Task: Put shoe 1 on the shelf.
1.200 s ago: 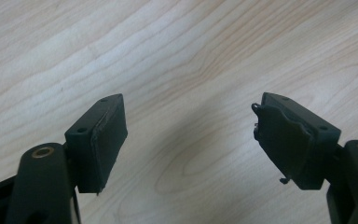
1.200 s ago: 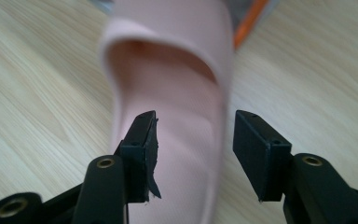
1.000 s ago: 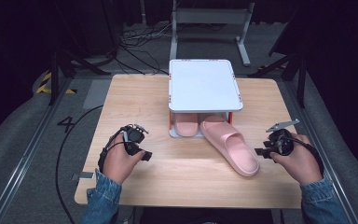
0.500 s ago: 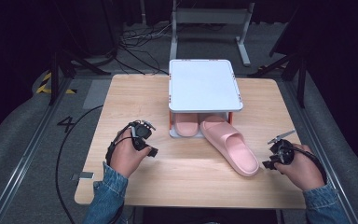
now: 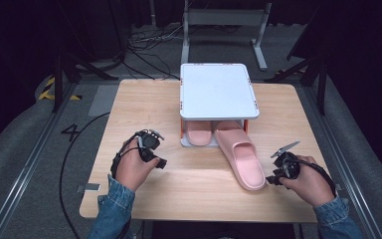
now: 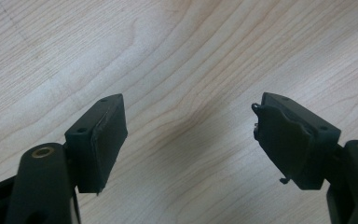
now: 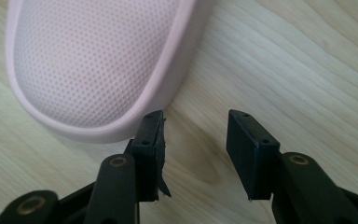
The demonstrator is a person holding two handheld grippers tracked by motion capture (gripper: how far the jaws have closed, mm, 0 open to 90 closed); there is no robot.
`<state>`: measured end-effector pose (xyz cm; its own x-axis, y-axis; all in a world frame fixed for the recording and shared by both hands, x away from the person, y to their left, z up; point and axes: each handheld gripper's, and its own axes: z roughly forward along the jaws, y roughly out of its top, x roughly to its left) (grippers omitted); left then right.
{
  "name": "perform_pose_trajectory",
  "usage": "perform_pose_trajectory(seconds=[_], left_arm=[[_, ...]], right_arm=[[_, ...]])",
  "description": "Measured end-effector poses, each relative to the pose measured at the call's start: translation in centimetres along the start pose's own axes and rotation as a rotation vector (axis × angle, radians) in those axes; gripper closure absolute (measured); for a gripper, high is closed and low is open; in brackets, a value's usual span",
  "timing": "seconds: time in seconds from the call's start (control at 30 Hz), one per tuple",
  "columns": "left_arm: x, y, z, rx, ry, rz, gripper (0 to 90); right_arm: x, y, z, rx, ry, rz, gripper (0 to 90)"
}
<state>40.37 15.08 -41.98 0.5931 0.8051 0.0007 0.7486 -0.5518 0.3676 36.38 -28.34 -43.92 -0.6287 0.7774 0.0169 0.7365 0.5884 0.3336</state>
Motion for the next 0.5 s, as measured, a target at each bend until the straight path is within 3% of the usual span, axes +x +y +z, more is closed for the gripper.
perform_pose_trajectory(seconds=[0.13,0.37,0.43,0.47,0.5], left_arm=[[0.1,-0.3,0.0,0.002,0.004,-0.005,24.9],[0.1,-0.3,0.0,0.001,0.002,-0.004,25.0],[0.1,-0.3,0.0,0.001,0.002,-0.005,24.9],[0.1,-0.3,0.1,0.002,0.000,-0.006,24.9],[0.1,-0.2,0.1,0.004,0.000,-0.002,24.9]], right_arm=[[1.6,1.0,0.3,-0.013,0.023,-0.043,57.0],[3.7,2.1,0.8,-0.040,0.013,-0.100,56.4],[3.8,2.0,0.6,-0.039,0.017,-0.093,57.0],[3.9,1.9,0.5,-0.032,0.023,-0.084,60.4],[4.4,1.7,0.1,-0.001,0.041,-0.042,68.3]])
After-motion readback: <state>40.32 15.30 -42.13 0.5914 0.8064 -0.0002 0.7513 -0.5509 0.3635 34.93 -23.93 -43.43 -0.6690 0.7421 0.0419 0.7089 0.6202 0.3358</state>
